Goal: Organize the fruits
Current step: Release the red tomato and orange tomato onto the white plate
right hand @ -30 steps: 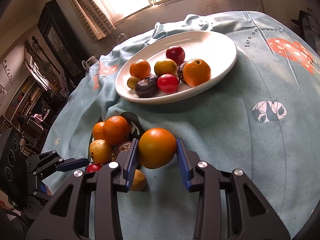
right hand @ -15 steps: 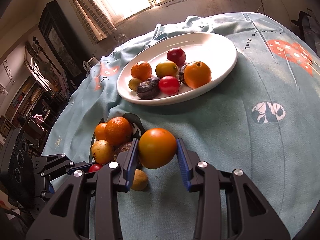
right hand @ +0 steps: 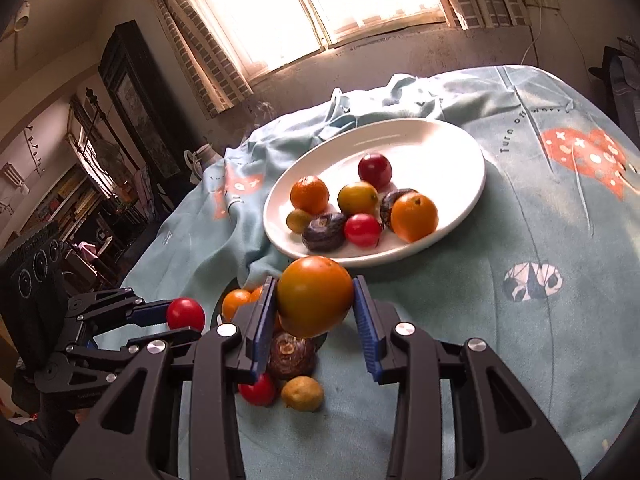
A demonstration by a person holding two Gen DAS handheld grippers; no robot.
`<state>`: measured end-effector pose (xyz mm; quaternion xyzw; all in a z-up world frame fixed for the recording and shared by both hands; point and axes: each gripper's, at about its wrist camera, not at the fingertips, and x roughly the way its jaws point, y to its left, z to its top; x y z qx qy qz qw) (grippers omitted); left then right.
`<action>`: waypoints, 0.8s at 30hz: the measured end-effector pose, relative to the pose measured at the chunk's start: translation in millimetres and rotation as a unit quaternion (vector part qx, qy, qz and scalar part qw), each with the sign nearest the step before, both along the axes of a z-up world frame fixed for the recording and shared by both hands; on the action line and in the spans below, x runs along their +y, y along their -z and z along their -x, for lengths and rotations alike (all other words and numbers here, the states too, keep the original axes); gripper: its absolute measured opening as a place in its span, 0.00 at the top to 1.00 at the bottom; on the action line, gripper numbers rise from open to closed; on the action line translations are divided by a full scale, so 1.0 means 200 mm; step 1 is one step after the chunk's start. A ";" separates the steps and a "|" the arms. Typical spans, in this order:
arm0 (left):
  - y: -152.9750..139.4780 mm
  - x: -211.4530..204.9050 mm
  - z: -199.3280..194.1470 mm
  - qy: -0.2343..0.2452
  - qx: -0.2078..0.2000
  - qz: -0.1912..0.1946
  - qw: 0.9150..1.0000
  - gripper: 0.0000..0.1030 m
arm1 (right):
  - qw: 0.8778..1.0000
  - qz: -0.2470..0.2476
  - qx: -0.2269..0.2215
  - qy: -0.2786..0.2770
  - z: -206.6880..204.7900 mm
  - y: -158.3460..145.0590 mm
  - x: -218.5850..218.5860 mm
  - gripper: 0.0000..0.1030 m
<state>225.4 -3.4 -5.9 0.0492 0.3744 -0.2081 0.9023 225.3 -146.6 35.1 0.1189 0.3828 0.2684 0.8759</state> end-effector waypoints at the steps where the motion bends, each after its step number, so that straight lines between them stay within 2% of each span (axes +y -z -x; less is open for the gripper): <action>1: -0.03 0.00 -0.07 -0.009 -0.006 -0.003 1.000 0.70 | 1.000 0.002 -0.011 0.010 -0.03 -0.02 0.00 0.63; 4: -0.08 -0.03 -0.31 -0.035 -0.010 -0.011 0.999 0.70 | 0.999 0.013 -0.028 0.029 -0.18 -0.05 0.01 0.63; 8: -0.07 -0.04 -0.60 -0.068 0.005 -0.010 0.998 0.70 | 0.998 0.023 -0.028 0.054 -0.39 -0.02 0.02 0.63; 13: 0.00 -0.08 -0.81 -0.082 0.018 -0.023 0.996 0.70 | 0.996 0.054 -0.029 0.061 -0.53 0.04 0.04 0.62; 14: 0.01 -0.09 -0.84 -0.087 0.020 -0.029 0.996 0.69 | 0.996 0.058 -0.027 0.060 -0.55 0.04 0.04 0.59; 15: 0.01 -0.09 -0.84 -0.095 0.020 -0.032 0.995 0.62 | 0.996 0.063 -0.026 0.061 -0.55 0.04 0.04 0.54; 16: 0.00 -0.08 -0.83 -0.102 0.017 -0.031 0.994 0.35 | 0.995 0.067 -0.028 0.062 -0.54 0.03 0.05 0.47; 17: -0.02 -0.07 -0.80 -0.109 0.006 -0.029 0.994 0.24 | 0.995 0.068 -0.031 0.061 -0.52 0.01 0.05 0.43; 18: -0.05 -0.06 -0.75 -0.116 -0.012 -0.028 0.993 0.19 | 0.996 0.065 -0.036 0.058 -0.49 -0.01 0.05 0.39; 19: -0.08 -0.04 -0.69 -0.117 -0.024 -0.027 0.992 0.19 | 0.996 0.062 -0.041 0.052 -0.45 -0.03 0.05 0.39; 21: -0.11 -0.01 -0.58 -0.113 -0.031 -0.028 0.993 0.16 | 0.996 0.062 -0.050 0.039 -0.36 -0.07 0.05 0.39; 22: -0.12 0.01 -0.51 -0.116 -0.036 -0.027 0.992 0.10 | 0.996 0.062 -0.053 0.032 -0.31 -0.08 0.05 0.39; 24: -0.13 0.06 -0.37 -0.131 -0.047 -0.024 0.990 0.04 | 0.997 0.060 -0.051 0.013 -0.21 -0.07 0.06 0.39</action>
